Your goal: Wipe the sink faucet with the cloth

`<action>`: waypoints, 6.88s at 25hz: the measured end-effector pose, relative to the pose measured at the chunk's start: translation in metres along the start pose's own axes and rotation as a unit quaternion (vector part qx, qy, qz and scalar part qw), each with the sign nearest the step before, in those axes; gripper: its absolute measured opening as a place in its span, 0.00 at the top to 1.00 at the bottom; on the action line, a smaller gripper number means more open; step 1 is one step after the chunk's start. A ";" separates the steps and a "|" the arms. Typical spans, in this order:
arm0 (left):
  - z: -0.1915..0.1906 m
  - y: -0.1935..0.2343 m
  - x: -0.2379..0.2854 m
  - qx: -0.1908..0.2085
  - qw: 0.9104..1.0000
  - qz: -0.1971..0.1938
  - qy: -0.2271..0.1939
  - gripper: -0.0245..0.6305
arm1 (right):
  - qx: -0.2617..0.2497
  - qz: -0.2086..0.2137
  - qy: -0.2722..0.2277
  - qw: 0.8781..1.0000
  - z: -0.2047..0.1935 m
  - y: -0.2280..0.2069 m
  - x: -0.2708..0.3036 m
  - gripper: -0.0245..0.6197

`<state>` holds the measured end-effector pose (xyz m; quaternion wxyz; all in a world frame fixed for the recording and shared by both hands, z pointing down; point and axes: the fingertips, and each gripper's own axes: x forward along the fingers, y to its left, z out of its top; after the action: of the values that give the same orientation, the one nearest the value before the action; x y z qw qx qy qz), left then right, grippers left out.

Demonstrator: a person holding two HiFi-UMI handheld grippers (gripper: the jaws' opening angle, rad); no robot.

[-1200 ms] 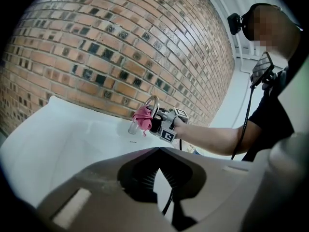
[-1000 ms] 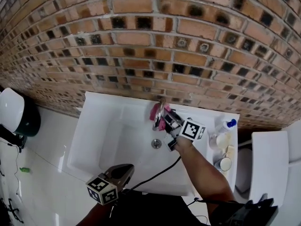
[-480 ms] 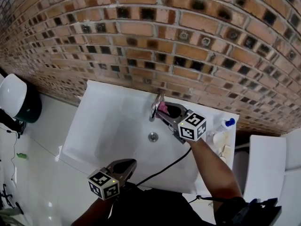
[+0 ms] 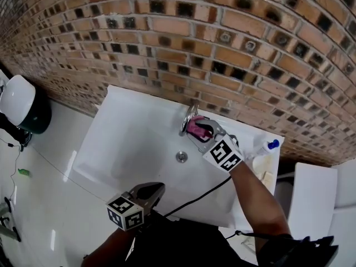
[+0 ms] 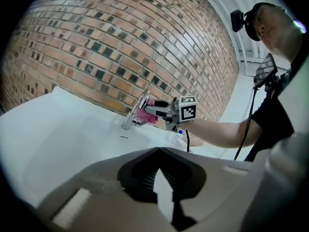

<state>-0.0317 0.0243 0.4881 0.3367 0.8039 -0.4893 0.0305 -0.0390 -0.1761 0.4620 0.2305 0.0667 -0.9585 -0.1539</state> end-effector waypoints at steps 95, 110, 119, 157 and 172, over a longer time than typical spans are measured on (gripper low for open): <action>0.041 0.069 -0.033 0.059 0.993 -0.096 0.046 0.95 | 0.087 -0.160 -0.005 0.983 0.069 0.037 -0.011 0.78; 0.045 0.076 -0.054 0.075 0.987 -0.125 0.060 0.95 | 0.233 -0.175 0.020 0.957 0.023 0.072 0.003 0.77; 0.037 0.090 -0.063 0.092 0.978 -0.164 0.086 0.95 | 0.339 -0.204 -0.035 0.918 0.036 0.122 -0.027 0.77; -0.033 0.017 -0.123 0.097 0.989 -0.094 0.062 0.95 | 0.423 -0.180 -0.126 0.879 0.062 0.248 -0.156 0.77; -0.022 0.027 -0.118 0.098 0.986 -0.118 0.062 0.95 | 0.441 -0.202 -0.116 0.867 0.064 0.265 -0.146 0.78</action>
<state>-0.1090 0.1192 0.4741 0.2874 0.8817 -0.3638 0.0878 0.0450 0.1202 0.4329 0.0282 0.3352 -0.9120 0.2347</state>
